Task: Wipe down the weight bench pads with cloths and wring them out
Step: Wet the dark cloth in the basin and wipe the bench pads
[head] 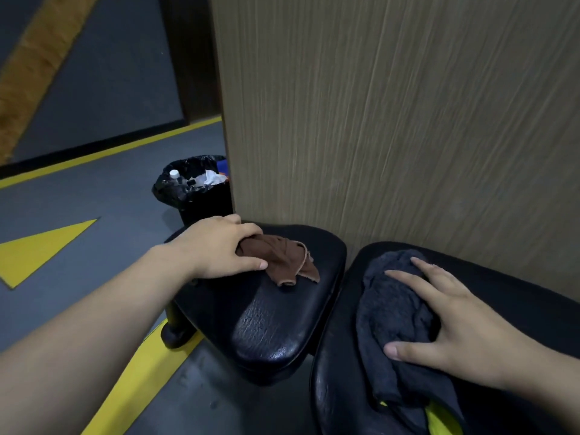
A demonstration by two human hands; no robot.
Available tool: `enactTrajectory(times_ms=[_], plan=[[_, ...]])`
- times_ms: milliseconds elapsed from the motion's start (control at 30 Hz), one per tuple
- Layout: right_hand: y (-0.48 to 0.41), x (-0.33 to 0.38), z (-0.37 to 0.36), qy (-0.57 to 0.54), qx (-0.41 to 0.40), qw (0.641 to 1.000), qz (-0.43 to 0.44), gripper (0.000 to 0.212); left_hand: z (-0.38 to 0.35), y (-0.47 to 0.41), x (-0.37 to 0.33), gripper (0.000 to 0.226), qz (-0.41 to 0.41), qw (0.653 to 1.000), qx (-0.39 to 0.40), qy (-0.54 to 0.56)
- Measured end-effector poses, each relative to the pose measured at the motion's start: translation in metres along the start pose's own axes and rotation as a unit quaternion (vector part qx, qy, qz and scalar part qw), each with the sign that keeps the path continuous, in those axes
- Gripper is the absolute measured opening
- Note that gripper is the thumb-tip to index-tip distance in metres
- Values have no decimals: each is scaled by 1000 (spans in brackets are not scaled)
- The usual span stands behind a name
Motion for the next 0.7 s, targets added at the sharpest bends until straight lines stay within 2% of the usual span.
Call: enactTrajectory(times_ms=[167, 267, 533, 633, 700], plan=[[-14, 20, -15, 14, -12, 1000, -12, 118, -1, -1, -7, 42, 24, 999, -25, 17], [-27, 36, -26, 16, -19, 1000, -5, 116, 1, 0, -1, 29, 40, 997, -39, 45], [-67, 72, -46, -4, -22, 999, 36, 108, 11, 24, 85, 23, 199, 972, -78, 97], [-77, 93, -57, -25, -15, 998, 56, 106, 13, 36, 114, 23, 229, 966, -70, 95], [-88, 117, -68, 2, -16, 998, 68, 105, 16, 43, 126, 23, 239, 963, -72, 97]])
Point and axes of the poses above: each hand's wrist, its own y-axis away from the middle knuckle, its own z-axis out of the back of the hand, x = y × z, the point moved 8 cm from there along -y, towards the middle knuckle, and after that the axes turned 13 degrees about -y, right-handed, at the moved point
